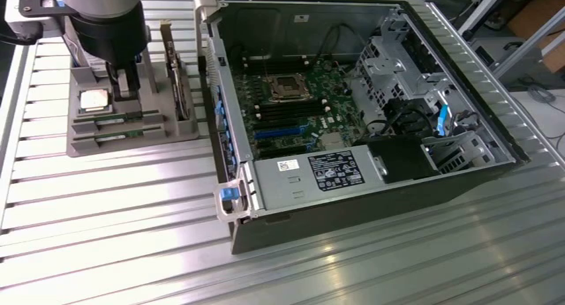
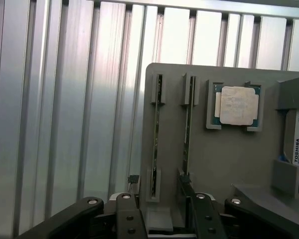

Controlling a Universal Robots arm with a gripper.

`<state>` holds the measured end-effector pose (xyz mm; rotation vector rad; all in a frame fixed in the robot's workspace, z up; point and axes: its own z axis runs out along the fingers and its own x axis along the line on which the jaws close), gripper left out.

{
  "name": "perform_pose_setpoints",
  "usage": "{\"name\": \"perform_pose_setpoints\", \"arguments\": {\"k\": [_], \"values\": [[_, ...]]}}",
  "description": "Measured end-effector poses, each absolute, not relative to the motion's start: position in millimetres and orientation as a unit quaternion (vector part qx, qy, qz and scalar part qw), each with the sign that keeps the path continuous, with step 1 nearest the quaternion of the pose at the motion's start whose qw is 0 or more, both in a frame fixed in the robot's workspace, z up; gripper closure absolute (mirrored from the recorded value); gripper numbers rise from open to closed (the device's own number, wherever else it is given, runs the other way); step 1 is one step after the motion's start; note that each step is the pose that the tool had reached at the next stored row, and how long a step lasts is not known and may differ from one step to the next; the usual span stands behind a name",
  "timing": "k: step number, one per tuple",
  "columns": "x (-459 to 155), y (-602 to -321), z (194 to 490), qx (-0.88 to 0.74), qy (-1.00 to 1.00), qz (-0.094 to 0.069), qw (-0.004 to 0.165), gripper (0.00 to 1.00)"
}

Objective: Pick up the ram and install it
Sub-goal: 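Pick up the ram and move it above insertion slot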

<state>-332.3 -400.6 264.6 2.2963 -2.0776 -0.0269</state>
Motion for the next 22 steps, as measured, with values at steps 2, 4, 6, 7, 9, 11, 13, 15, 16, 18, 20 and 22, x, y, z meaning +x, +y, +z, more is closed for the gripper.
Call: {"name": "perform_pose_setpoints", "arguments": {"k": [2,4,6,7,9,11,13,15,16,18,20,22], "values": [[-332.5,-400.6,263.7,0.742,-0.670,-0.009,0.022,0.58],[-332.6,-400.6,262.9,0.742,-0.670,-0.009,0.023,0.58],[-332.7,-400.6,261.9,0.743,-0.669,-0.008,0.023,0.58],[-332.7,-400.6,261.5,0.743,-0.669,-0.008,0.023,0.58],[-332.7,-400.6,260.7,0.743,-0.668,-0.008,0.023,0.58],[-332.7,-400.6,260.0,0.744,-0.668,-0.008,0.023,0.58],[-332.7,-400.6,259.2,0.744,-0.667,-0.008,0.023,0.58],[-332.8,-400.6,258.5,0.745,-0.667,-0.007,0.024,0.58],[-332.8,-400.6,258.0,0.745,-0.666,-0.007,0.024,0.58],[-332.9,-400.6,256.7,0.746,-0.665,-0.007,0.024,0.58],[-333.0,-400.6,255.8,0.747,-0.665,-0.007,0.024,0.58],[-333.1,-400.6,254.8,0.747,-0.664,-0.007,0.024,0.58]]}}
